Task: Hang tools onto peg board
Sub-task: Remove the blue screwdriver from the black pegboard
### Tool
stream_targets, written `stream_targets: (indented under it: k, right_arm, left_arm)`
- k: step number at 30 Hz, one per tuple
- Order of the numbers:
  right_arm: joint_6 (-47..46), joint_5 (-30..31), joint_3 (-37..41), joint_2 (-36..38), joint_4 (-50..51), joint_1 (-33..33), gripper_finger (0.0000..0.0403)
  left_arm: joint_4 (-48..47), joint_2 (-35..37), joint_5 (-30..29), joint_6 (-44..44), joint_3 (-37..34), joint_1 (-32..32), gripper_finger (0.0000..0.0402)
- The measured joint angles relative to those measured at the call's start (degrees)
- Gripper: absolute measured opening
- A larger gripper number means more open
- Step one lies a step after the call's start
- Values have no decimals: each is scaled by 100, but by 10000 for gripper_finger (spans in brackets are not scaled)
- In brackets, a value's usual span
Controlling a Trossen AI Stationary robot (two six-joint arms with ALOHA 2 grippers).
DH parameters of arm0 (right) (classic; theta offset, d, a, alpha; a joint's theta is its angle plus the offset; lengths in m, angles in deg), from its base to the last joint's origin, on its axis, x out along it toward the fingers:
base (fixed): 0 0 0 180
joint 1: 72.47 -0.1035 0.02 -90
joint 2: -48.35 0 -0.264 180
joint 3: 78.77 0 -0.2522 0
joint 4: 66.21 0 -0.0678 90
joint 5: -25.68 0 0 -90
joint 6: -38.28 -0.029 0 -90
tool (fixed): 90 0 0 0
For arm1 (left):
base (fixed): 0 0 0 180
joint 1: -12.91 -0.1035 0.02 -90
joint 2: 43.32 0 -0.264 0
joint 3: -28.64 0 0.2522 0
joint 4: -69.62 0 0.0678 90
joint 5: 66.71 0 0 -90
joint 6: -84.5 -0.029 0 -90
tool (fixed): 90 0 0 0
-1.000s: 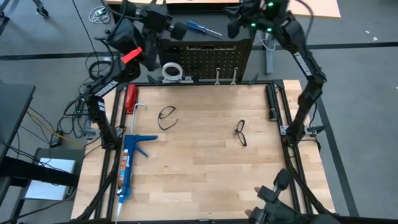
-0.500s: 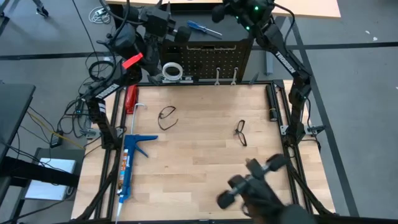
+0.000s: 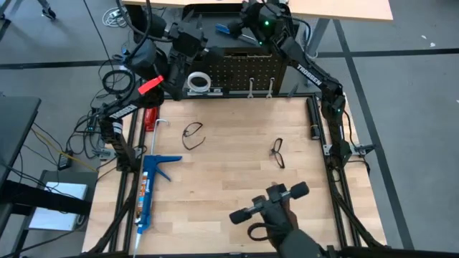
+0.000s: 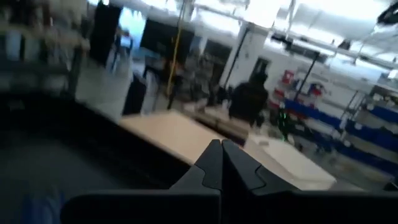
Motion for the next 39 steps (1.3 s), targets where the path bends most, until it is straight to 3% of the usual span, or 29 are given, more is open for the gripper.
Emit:
stream_targets:
  k: [5, 15, 22, 27, 32, 39]
  right_arm:
    - [399, 838, -13, -23, -578, 59, 8]
    - [1836, 1830, -9, -52, -207, 135, 9]
    - [2339, 1494, -12, -50, 183, 43, 9]
    - [2308, 740, -20, -33, 321, -114, 9]
    - [1839, -432, -10, -45, 107, -369, 9]
    - [1863, 146, -7, -50, -618, -497, 9]
  left_arm:
    - [22, 0, -142, -26, -2, -5, 99]
    - [206, 41, 170, 115, -11, 1, 99]
    - [307, 205, 207, 114, -7, 0, 99]
    - [269, 296, 125, 95, -5, 0, 99]
    - [233, 308, -67, -252, -4, -19, 99]
    - [227, 310, -162, -350, -4, -10, 99]
